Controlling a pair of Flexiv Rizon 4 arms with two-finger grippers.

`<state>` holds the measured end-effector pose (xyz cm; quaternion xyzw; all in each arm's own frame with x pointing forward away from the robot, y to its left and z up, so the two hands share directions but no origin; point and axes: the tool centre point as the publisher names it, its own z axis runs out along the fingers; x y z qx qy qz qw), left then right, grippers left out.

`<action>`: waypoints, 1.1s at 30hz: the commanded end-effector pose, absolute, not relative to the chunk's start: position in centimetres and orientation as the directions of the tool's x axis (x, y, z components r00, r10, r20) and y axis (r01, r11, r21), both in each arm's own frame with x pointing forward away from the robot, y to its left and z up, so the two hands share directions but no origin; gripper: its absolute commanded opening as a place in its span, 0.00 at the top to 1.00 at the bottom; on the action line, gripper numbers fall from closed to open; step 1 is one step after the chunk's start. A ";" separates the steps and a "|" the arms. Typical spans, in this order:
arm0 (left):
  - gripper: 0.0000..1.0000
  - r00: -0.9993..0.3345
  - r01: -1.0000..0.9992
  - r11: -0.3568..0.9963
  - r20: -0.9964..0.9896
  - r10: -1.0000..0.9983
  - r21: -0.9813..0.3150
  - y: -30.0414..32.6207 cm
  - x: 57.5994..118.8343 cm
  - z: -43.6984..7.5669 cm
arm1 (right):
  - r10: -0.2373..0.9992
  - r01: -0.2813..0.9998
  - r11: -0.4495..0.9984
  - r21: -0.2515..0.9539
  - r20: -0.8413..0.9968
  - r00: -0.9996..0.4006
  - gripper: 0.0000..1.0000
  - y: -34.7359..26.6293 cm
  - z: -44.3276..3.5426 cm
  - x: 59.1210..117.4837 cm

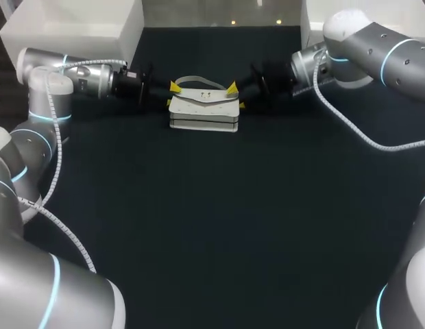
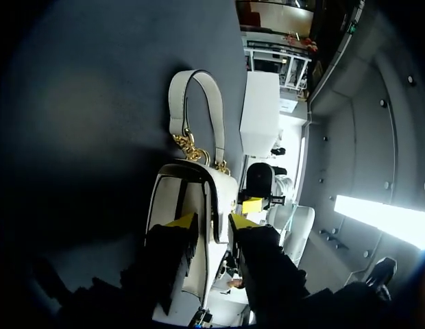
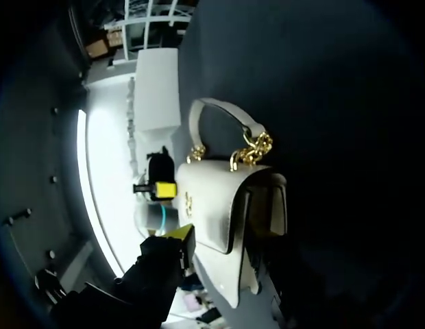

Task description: Pick up the bag, open it, inspect its contents, close it, and place it on the opposite side

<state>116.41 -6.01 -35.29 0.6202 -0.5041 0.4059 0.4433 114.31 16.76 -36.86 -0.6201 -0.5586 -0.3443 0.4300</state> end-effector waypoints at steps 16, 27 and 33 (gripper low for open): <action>0.72 0.138 -0.989 0.006 0.953 -0.271 0.145 -5.9 116.6 -35.5 | 0.371 0.982 0.039 -0.185 0.915 0.157 0.10 16.8 -37.4 114.7; 1.00 0.135 -0.990 0.009 0.951 -0.278 0.143 -6.1 116.5 -36.0 | 0.330 0.978 -0.040 -0.203 0.922 0.205 0.60 16.5 -37.3 115.4; 1.00 0.133 -0.990 0.012 0.951 -0.278 0.142 -6.1 116.4 -36.3 | 0.321 0.973 -0.047 -0.226 0.919 0.229 0.86 16.8 -37.7 115.4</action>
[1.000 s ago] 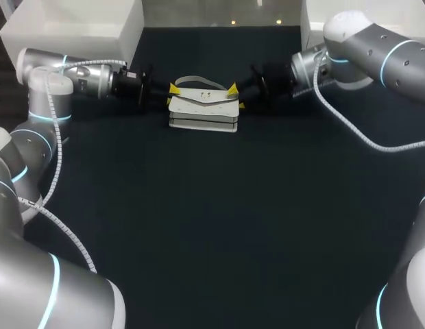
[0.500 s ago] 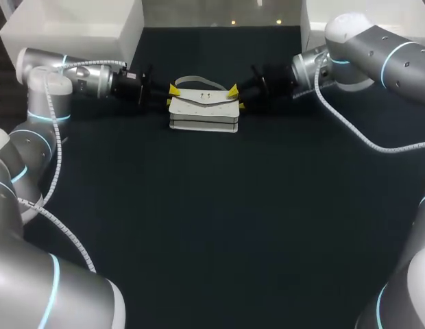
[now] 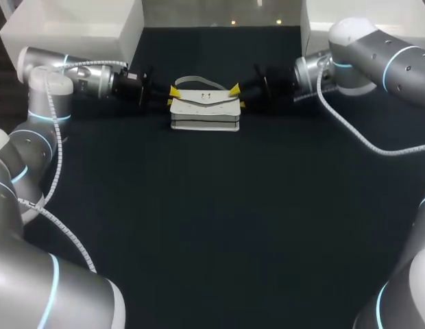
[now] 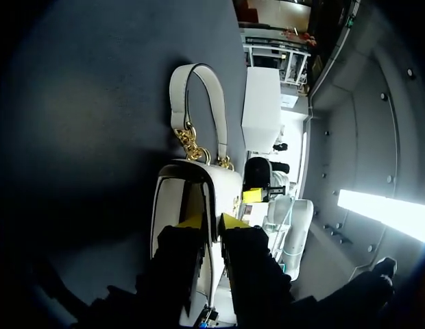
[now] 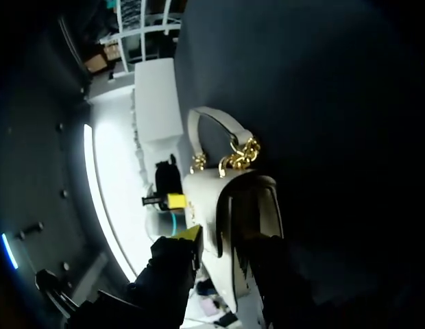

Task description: Pick up the bag, open it, inspect its contents, close it, and place it on the opposite side

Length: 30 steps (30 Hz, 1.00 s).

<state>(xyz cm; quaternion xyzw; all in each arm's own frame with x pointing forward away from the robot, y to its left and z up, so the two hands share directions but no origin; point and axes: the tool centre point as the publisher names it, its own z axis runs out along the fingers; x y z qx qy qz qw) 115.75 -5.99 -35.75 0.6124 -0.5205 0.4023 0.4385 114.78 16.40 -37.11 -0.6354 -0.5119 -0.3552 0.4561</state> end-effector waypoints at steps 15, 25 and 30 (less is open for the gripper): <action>0.00 0.042 -0.999 0.019 0.955 -0.293 0.050 -5.3 115.4 -33.9 | 0.348 0.975 -0.082 -0.204 0.911 0.220 0.13 16.1 -36.5 114.5; 0.00 -0.003 -1.000 0.005 0.945 -0.327 -0.002 -3.2 114.0 -32.0 | 0.379 0.977 -0.104 -0.189 0.900 0.214 0.43 15.4 -35.5 112.6; 0.00 0.016 -0.999 -0.041 0.934 -0.358 0.001 -1.4 113.9 -32.2 | 0.408 0.976 -0.110 -0.188 0.887 0.217 0.54 15.5 -35.3 111.6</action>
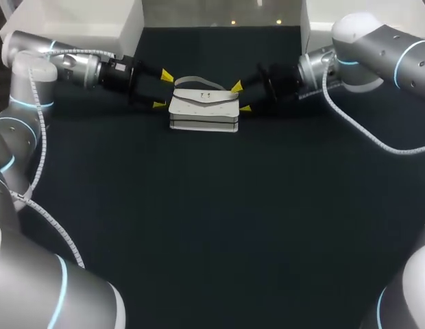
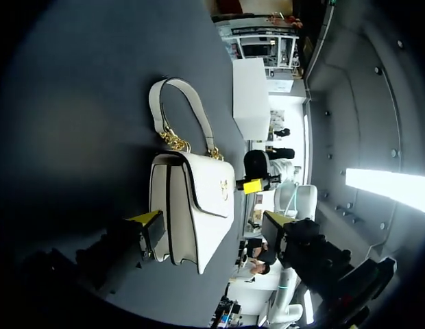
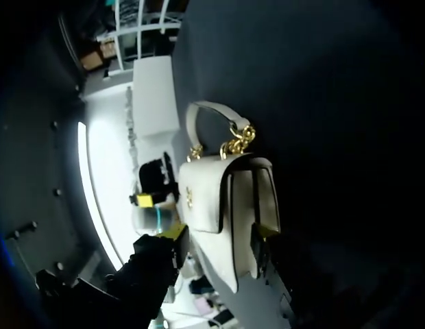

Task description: Pick up the bag, open it, inspect its contents, close it, and place it on the opposite side

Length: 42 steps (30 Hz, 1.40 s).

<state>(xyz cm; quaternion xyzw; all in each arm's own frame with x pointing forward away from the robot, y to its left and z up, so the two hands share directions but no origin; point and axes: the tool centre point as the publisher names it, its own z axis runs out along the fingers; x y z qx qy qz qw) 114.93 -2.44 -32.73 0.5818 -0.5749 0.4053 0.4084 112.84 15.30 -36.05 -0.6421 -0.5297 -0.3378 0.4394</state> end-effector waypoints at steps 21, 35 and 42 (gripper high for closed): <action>0.00 0.056 -0.992 -0.129 0.902 -0.428 0.000 2.7 113.7 -32.1 | 0.419 0.965 -0.127 -0.229 0.870 0.262 1.00 16.5 -36.5 110.4; 0.00 -0.035 -0.996 -0.042 0.801 -0.597 -0.075 5.8 113.8 -30.7 | 0.471 0.980 -0.027 -0.199 0.862 0.188 1.00 12.0 -35.8 110.6; 0.00 -0.039 -0.997 -0.022 0.715 -0.698 -0.077 7.8 113.6 -29.4 | 0.473 0.981 -0.012 -0.195 0.863 0.177 1.00 7.4 -36.0 111.0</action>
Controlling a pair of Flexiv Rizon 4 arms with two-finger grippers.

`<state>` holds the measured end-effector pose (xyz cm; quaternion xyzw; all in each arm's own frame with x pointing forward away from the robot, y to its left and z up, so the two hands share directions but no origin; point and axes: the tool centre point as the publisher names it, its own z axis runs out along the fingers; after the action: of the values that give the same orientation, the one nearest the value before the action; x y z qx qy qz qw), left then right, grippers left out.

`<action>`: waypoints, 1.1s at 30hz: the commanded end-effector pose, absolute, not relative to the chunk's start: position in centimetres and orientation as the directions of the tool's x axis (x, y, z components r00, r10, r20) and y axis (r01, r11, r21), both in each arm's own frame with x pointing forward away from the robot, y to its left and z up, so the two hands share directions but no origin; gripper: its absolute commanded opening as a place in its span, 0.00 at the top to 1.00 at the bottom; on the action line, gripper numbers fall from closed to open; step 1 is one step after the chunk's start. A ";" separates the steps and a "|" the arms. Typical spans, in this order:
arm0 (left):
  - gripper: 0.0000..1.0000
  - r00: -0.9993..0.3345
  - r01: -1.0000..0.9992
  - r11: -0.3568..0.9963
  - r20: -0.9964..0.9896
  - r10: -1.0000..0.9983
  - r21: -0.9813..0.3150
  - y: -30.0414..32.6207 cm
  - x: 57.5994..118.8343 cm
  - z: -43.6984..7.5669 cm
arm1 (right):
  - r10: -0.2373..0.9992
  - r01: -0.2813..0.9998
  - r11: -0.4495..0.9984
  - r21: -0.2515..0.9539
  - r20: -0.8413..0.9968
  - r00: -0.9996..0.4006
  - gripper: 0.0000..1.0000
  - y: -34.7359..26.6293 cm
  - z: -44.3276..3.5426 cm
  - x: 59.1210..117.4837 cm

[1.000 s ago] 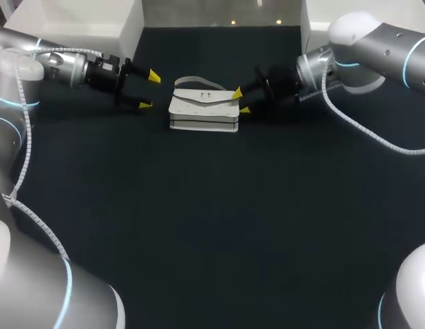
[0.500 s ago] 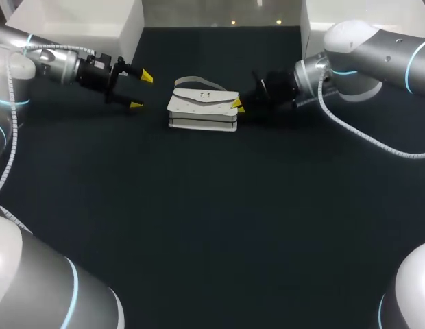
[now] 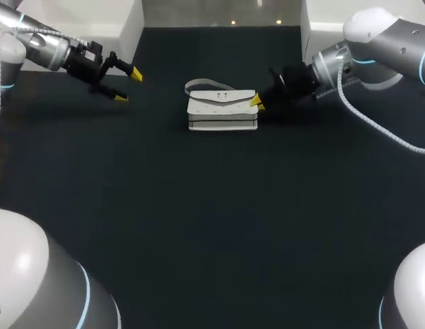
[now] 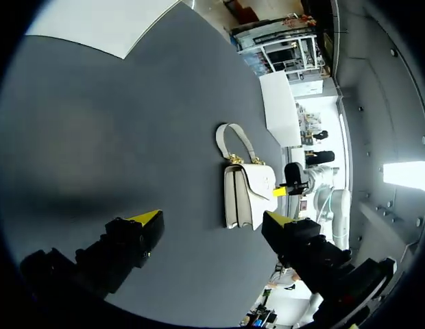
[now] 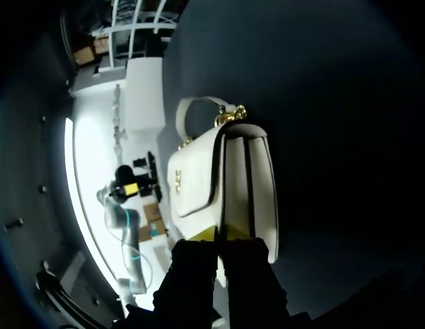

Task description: Pick up the bag, open it, inspect its contents, close it, and place it on the opposite side

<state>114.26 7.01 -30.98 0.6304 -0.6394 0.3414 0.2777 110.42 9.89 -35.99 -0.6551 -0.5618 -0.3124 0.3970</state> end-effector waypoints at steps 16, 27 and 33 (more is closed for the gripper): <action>0.00 -0.024 -0.997 -0.030 0.629 -0.777 -0.075 8.6 113.1 -28.7 | 0.475 0.979 -0.009 -0.205 0.860 0.184 1.00 6.8 -36.1 111.0; 0.00 -0.037 -0.992 -0.042 0.596 -0.802 -0.119 10.4 113.1 -27.8 | 0.509 0.987 -0.042 -0.153 0.847 0.153 1.00 2.8 -36.1 111.7; 0.00 -0.050 -0.991 -0.026 0.544 -0.838 -0.131 12.5 113.0 -27.6 | 0.585 0.991 -0.075 -0.107 0.800 0.130 1.00 -2.5 -36.0 112.2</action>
<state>113.71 12.11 -28.39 0.6692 -0.6797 0.2523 0.1628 112.62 -0.72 -37.07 -0.6645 -0.5891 -0.2996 0.3489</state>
